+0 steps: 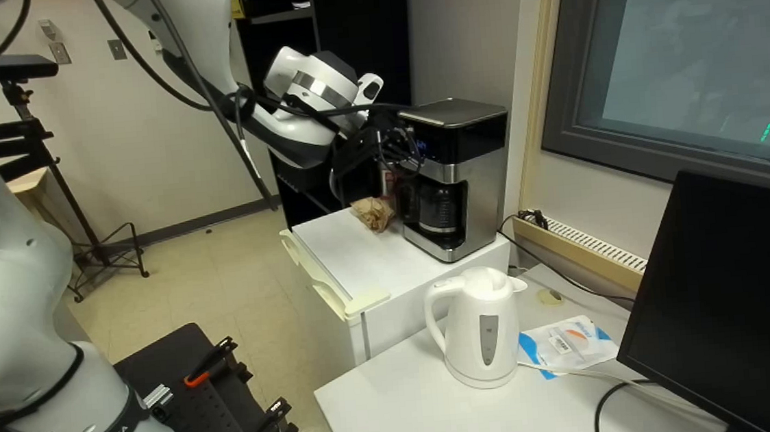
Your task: Push the second button from the right on the coffee maker
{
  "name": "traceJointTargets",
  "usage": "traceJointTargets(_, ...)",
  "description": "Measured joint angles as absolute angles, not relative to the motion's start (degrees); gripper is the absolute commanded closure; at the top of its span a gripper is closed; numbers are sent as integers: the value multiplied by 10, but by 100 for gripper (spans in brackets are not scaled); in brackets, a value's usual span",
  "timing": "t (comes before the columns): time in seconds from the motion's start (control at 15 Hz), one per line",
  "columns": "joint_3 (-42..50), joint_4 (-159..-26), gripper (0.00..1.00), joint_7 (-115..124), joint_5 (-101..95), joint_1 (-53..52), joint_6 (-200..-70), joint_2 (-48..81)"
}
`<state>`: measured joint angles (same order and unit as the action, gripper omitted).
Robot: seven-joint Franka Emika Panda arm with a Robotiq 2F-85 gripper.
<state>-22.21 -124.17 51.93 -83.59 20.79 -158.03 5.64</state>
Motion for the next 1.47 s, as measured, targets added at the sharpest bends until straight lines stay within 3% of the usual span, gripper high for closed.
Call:
traceJointTargets(0.6, -222, -1186, 97, 543, -853, 203, -1558, 119)
traceJointTargets(1.47, -223, -1224, 99, 577, -897, 203, -1608, 85)
